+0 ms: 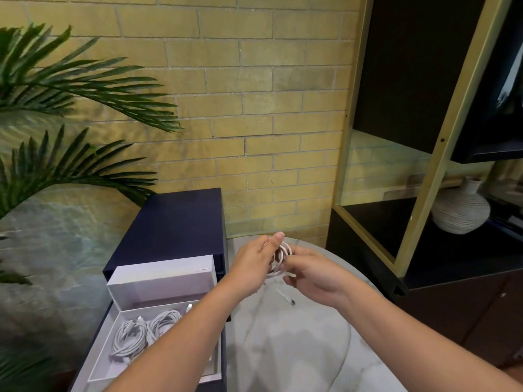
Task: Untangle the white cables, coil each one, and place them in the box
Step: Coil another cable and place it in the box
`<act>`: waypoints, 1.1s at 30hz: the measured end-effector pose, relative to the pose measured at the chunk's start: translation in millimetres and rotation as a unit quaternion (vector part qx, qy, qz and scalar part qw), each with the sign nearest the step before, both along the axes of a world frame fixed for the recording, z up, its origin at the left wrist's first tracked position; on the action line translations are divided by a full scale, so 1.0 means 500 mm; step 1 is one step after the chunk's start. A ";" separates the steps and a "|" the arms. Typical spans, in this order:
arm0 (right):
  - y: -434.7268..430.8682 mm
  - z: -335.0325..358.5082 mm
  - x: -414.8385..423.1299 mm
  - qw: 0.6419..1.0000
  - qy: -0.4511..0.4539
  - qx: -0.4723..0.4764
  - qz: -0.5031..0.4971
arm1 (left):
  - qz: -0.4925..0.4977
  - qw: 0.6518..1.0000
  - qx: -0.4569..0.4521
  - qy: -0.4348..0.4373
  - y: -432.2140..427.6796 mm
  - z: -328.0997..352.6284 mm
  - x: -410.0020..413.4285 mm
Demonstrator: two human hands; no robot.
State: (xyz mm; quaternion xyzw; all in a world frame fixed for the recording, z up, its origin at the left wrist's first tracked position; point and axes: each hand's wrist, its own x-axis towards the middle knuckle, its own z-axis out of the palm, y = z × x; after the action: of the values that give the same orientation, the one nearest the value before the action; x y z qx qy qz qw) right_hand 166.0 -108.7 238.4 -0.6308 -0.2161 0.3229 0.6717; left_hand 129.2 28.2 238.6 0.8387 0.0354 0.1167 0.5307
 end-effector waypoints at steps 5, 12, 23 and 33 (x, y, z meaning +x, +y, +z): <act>0.006 -0.002 0.005 0.998 -0.066 -0.020 -0.015 | 0.009 1.000 -0.007 -0.019 -0.006 0.001 -0.003; 0.015 0.005 -0.007 0.934 -0.287 -0.057 -0.202 | 0.031 0.999 -0.035 -0.019 0.003 0.003 -0.006; -0.015 0.020 -0.029 0.996 0.009 0.054 -0.068 | 0.028 0.999 0.031 -0.030 0.011 -0.008 -0.009; -0.041 0.038 -0.012 0.996 0.004 -0.020 -0.082 | 0.020 0.990 0.124 -0.069 0.016 -0.023 -0.013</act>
State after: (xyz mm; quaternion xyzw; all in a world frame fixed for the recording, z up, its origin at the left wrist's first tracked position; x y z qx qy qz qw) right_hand 160.0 -129.3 257.2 -0.6583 -0.1543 0.2737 0.6840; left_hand 122.8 36.4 227.3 0.8872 0.0000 0.1885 0.4211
